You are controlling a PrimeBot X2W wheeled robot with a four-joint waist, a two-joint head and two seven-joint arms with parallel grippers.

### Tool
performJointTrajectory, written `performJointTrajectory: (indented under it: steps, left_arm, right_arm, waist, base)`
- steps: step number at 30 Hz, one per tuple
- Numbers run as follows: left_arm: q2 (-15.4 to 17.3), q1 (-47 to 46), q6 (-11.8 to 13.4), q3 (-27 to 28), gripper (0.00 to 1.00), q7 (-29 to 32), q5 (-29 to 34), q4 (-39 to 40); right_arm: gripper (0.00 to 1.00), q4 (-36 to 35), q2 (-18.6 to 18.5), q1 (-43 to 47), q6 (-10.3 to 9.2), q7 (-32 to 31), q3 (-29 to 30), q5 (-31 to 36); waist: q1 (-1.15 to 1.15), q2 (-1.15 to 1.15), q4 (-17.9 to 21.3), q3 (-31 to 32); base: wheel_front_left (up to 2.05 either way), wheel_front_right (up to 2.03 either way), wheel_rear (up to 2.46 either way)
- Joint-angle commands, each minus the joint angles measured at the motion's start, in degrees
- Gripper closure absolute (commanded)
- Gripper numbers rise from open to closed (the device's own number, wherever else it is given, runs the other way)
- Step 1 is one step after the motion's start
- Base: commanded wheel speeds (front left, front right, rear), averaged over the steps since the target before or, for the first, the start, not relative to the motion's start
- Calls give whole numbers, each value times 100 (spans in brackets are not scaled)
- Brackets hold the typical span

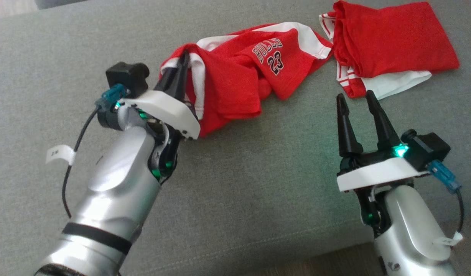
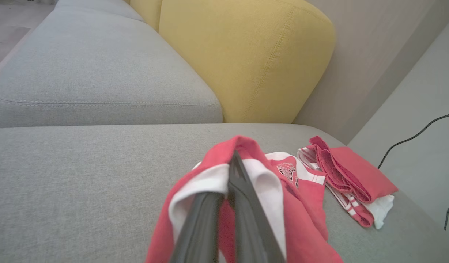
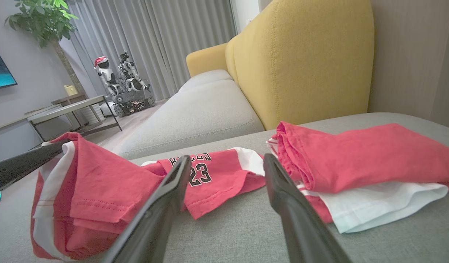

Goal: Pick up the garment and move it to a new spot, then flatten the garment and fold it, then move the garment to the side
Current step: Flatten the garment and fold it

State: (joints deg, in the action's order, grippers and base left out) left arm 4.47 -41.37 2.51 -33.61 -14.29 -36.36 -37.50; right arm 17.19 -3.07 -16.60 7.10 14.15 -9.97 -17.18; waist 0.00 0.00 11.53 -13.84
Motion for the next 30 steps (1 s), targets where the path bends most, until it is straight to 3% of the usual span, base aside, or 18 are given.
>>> performJointTrajectory:
  steps: [1, 13, 14, 15, 21, 22, 24, 30]
  left_arm:
    - [70, -342, -12, 279, 100, -70, 123, 75]
    - [-33, -1057, -153, 509, 100, -70, 587, -1092]
    - [-45, -1114, -158, 526, 93, -70, 608, -1173]
    - [-55, -1175, -163, 546, 80, -70, 630, -1249]
    - [-60, -1498, -102, 765, 73, -71, 763, -1496]
    - [-61, -1535, -111, 797, 67, -71, 790, -1545]
    - [-70, -1573, -126, 814, 0, -71, 835, -1734]
    - [-105, -1632, -232, 730, 0, -71, 893, -2347]
  right_arm:
    - [0, -162, 19, -228, 39, 58, -172, -49]
    - [0, -134, 19, -481, 39, 78, -548, -229]
    - [0, -128, 19, -498, 39, 79, -579, -242]
    - [0, -128, 19, -519, 39, 80, -610, -258]
    - [0, -166, 19, -631, 39, 83, -699, -322]
    - [0, -174, 19, -642, 39, 83, -704, -328]
    - [0, -174, 19, -646, 39, 84, -714, -329]
    - [0, -133, 19, -619, 39, 84, -673, -302]
  waist:
    - [0, 0, 28, -73]
    - [0, 0, 201, -451]
    - [0, 0, 217, -473]
    - [0, 0, 235, -503]
    - [0, 0, 293, -645]
    - [0, 0, 294, -659]
    - [0, 0, 288, -666]
    - [0, 0, 183, -560]
  base:
    - [0, 0, 0]
    - [0, 0, 0]
    - [0, 0, 0]
    - [0, 0, 0]
    - [0, 0, 0]
    - [0, 0, 0]
    - [0, 0, 0]
    - [0, 0, 0]
